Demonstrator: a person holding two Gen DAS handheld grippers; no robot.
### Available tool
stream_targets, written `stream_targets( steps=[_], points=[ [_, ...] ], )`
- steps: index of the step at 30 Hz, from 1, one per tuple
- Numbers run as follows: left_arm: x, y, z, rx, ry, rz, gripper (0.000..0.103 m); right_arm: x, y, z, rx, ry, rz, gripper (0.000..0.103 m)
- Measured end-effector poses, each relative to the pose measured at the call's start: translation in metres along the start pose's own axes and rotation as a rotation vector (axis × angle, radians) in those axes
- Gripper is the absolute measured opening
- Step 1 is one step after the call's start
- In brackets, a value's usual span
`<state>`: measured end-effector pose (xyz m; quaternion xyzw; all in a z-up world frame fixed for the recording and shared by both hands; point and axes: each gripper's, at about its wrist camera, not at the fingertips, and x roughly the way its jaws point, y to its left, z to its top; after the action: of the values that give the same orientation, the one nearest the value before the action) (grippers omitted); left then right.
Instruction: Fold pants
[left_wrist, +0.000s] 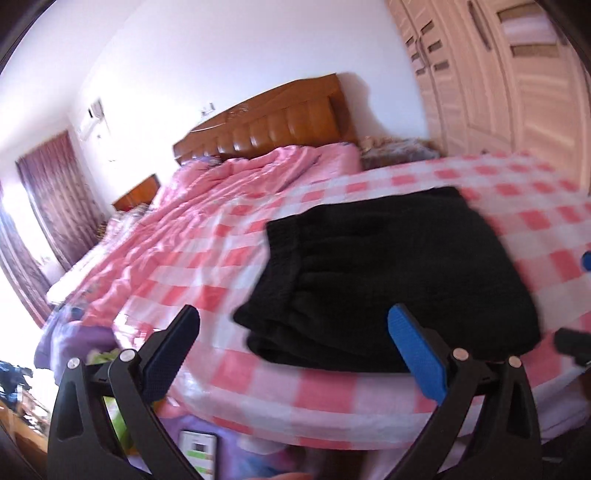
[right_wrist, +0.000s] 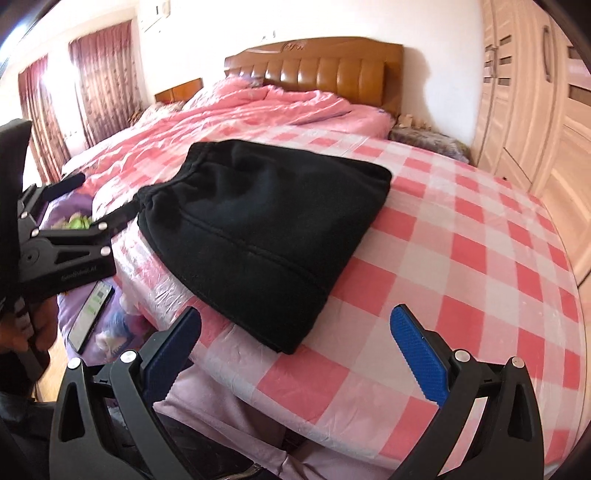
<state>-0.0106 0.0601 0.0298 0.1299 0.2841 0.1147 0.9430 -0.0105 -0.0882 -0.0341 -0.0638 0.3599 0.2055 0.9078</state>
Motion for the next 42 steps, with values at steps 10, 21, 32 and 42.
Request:
stream_targets(
  steps=[10, 21, 32, 42],
  points=[
    [-0.024, -0.026, 0.002, 0.004, -0.017, -0.092, 0.102, 0.004, 0.006, -0.001, -0.031, 0.001, -0.056, 0.099],
    [-0.02, -0.034, -0.01, 0.013, 0.047, -0.079, 0.102, 0.014, 0.009, -0.011, -0.031, 0.042, -0.038, 0.099],
    [-0.014, -0.023, -0.015, -0.028, 0.081, -0.096, 0.102, 0.018, 0.01, -0.017, -0.027, 0.066, -0.029, 0.099],
    [-0.009, -0.021, -0.016, -0.033, 0.103, -0.111, 0.102, 0.022, 0.009, -0.018, -0.024, 0.08, -0.022, 0.099]
  ],
)
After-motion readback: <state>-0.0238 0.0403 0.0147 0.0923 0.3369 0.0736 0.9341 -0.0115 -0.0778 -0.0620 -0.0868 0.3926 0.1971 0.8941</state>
